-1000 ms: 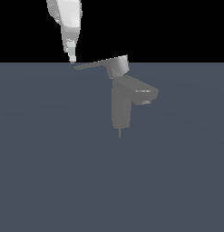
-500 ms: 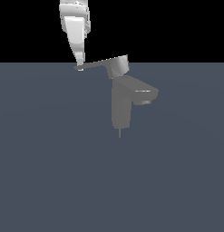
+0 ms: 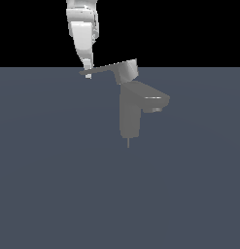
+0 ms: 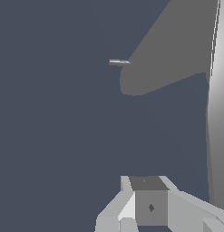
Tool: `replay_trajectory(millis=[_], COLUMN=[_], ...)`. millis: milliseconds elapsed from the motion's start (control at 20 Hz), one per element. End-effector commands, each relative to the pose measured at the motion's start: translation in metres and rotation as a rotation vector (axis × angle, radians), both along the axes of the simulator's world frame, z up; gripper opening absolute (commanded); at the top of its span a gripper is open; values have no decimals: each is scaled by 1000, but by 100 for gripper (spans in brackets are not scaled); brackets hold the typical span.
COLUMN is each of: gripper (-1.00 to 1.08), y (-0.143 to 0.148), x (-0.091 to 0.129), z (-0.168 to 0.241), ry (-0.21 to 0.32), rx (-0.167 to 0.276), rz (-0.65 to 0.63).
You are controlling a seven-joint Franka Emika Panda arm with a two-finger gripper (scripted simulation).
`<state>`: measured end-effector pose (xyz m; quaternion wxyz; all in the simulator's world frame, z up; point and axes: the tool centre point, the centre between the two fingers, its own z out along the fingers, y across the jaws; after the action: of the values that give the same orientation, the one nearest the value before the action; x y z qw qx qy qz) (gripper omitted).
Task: Turn on the faucet by rotating a designated handle.
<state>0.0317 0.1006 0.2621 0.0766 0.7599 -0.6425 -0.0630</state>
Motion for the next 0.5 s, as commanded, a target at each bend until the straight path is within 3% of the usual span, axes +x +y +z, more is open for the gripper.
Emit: replay_trajectory(millis=[0, 450], gripper=[-100, -100], y=[-1, -4], x=[-4, -28], z=[1, 6], ry=[0, -1], rx=[0, 0], rz=[0, -1])
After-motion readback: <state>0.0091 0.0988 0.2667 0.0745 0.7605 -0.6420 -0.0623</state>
